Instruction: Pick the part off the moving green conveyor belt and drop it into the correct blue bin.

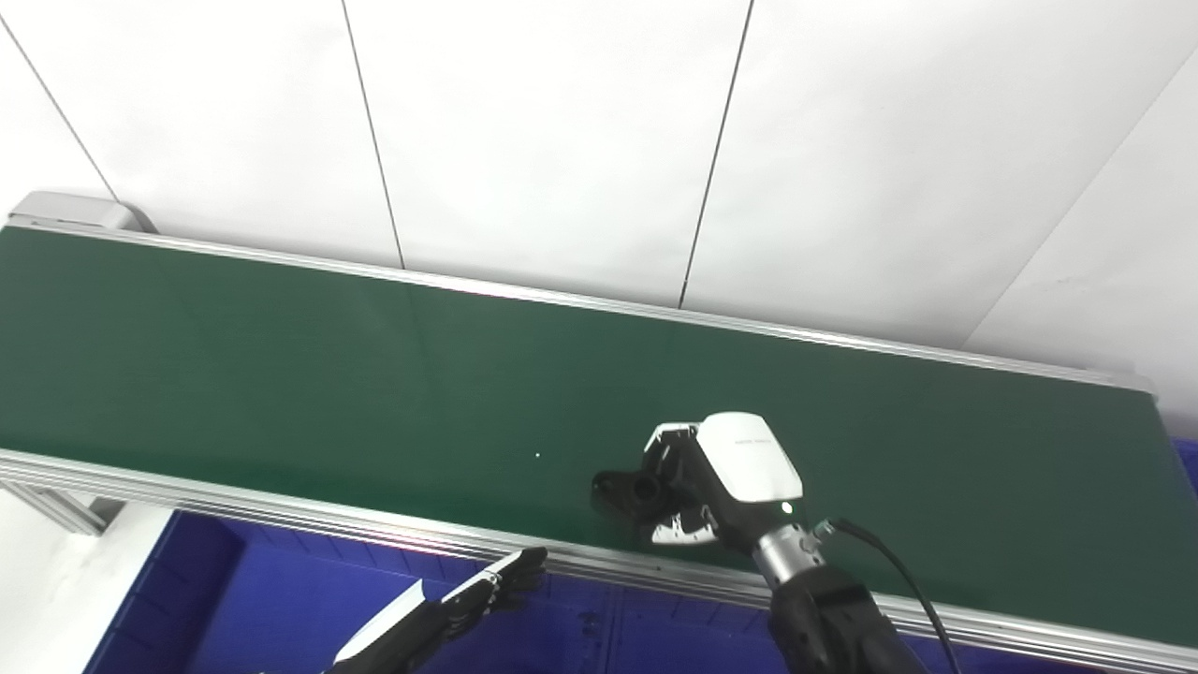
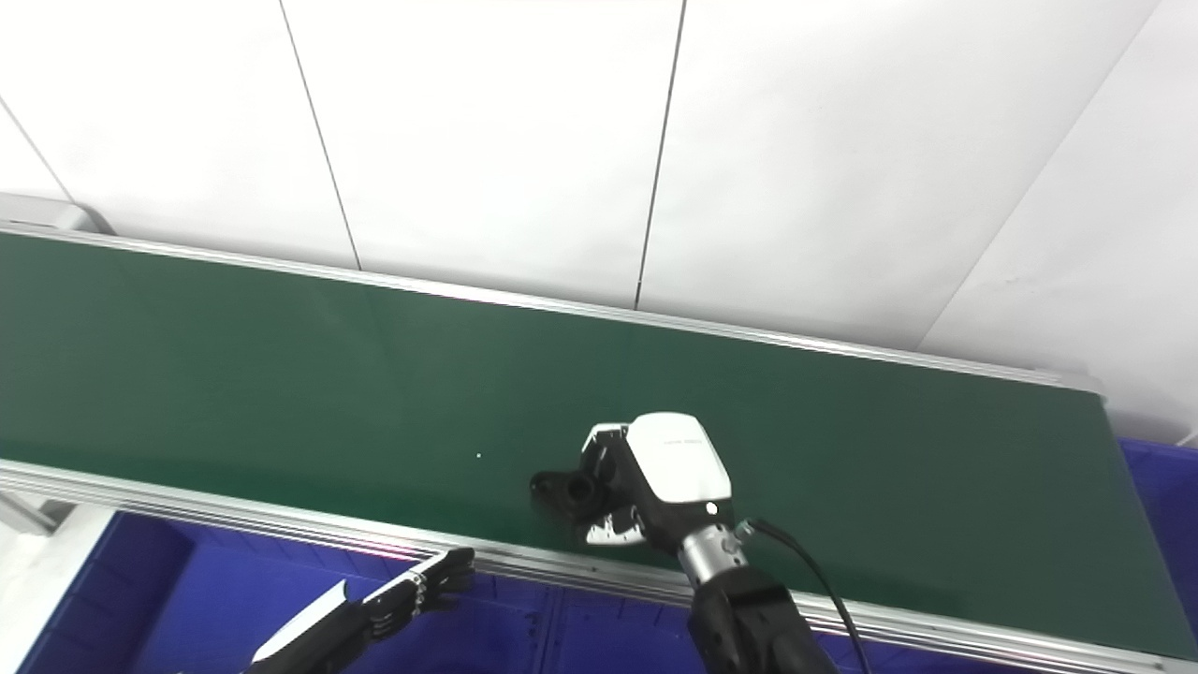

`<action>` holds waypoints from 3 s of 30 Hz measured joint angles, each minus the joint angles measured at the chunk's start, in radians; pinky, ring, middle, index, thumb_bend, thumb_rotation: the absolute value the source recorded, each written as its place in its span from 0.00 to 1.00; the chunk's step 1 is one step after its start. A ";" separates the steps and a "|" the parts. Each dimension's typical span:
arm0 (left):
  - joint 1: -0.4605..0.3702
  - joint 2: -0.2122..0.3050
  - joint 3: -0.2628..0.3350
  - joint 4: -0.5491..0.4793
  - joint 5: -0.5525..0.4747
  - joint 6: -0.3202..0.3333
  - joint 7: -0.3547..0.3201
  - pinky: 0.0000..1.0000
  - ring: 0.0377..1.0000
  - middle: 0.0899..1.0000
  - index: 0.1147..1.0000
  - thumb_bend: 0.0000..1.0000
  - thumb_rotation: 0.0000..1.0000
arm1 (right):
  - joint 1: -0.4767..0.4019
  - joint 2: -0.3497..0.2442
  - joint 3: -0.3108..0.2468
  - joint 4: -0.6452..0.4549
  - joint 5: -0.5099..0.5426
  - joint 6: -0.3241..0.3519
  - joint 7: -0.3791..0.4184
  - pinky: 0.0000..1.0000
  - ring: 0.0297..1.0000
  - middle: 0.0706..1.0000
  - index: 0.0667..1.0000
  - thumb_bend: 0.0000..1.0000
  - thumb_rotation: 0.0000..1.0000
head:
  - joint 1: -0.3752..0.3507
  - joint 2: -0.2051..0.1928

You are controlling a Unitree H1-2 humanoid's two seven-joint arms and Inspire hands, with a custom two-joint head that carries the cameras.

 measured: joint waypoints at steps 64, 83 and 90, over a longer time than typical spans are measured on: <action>0.045 -0.031 0.019 -0.125 0.000 0.051 0.052 0.89 0.93 0.95 0.95 0.78 0.60 | 0.373 -0.063 -0.071 -0.390 -0.268 0.094 0.730 0.87 0.87 0.88 0.90 0.62 0.78 | 0.035 0.141; 0.045 -0.032 0.021 -0.107 -0.001 0.043 0.055 0.89 0.92 0.95 0.94 0.78 0.59 | 0.790 0.054 -0.241 -0.555 0.343 -0.140 0.180 0.73 0.81 0.86 0.88 0.69 0.47 | 0.072 0.112; 0.055 -0.036 0.028 -0.104 0.000 0.038 0.061 0.90 0.95 0.97 0.96 0.76 0.57 | 0.777 0.108 -0.265 -0.437 0.450 -0.215 0.085 0.74 0.83 0.89 0.92 0.71 0.49 | 0.090 0.094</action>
